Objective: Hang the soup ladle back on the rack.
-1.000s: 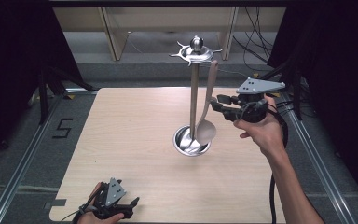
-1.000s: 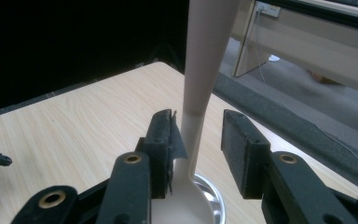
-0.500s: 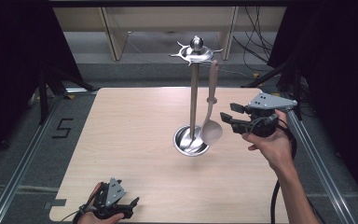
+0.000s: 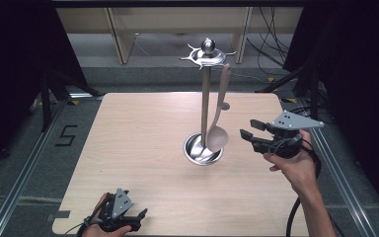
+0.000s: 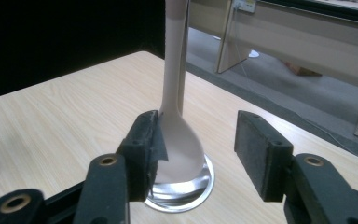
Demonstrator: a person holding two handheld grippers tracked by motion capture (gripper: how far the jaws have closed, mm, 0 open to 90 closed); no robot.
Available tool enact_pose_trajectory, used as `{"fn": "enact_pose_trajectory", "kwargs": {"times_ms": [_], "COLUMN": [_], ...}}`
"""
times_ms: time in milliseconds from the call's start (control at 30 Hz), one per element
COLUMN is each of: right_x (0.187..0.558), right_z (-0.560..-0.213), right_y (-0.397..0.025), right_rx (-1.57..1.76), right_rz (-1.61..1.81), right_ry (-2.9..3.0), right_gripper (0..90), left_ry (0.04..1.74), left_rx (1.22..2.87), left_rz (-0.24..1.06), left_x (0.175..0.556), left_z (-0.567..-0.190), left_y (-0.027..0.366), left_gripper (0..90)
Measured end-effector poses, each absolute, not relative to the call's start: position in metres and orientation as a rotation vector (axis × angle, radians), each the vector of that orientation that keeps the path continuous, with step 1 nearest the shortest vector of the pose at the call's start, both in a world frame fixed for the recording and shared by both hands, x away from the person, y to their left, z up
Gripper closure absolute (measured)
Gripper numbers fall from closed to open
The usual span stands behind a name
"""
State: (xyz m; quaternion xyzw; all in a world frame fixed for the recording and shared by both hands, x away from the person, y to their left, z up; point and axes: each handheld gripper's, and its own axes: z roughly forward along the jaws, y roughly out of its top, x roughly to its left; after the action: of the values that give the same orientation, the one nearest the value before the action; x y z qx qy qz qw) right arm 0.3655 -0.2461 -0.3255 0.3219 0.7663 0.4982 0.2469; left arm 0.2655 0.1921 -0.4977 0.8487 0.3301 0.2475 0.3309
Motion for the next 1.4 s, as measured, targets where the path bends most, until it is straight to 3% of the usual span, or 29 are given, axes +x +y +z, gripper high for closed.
{"fn": "enact_pose_trajectory", "kwargs": {"times_ms": [567,633,700,1400], "right_x": [0.350,0.350,0.350,0.333], "right_z": [-0.353,-0.358,-0.362,-0.406], "right_y": [-0.257,-0.257,-0.257,-0.267], "right_rx": [0.989,0.986,0.993,1.077], "right_rz": [1.332,1.334,1.321,1.244], "right_ry": [2.110,2.096,2.110,2.225], "right_gripper": [35.4,34.7,34.2,32.8], "left_ry": [0.833,0.891,0.833,0.860], "left_rx": [2.244,2.186,2.246,2.228], "left_rz": [0.645,0.632,0.647,0.639], "left_x": [0.266,0.264,0.266,0.263], "left_z": [-0.497,-0.499,-0.496,-0.496], "left_y": [0.193,0.190,0.193,0.192], "left_gripper": [15.5,15.5,15.5,15.5]}}
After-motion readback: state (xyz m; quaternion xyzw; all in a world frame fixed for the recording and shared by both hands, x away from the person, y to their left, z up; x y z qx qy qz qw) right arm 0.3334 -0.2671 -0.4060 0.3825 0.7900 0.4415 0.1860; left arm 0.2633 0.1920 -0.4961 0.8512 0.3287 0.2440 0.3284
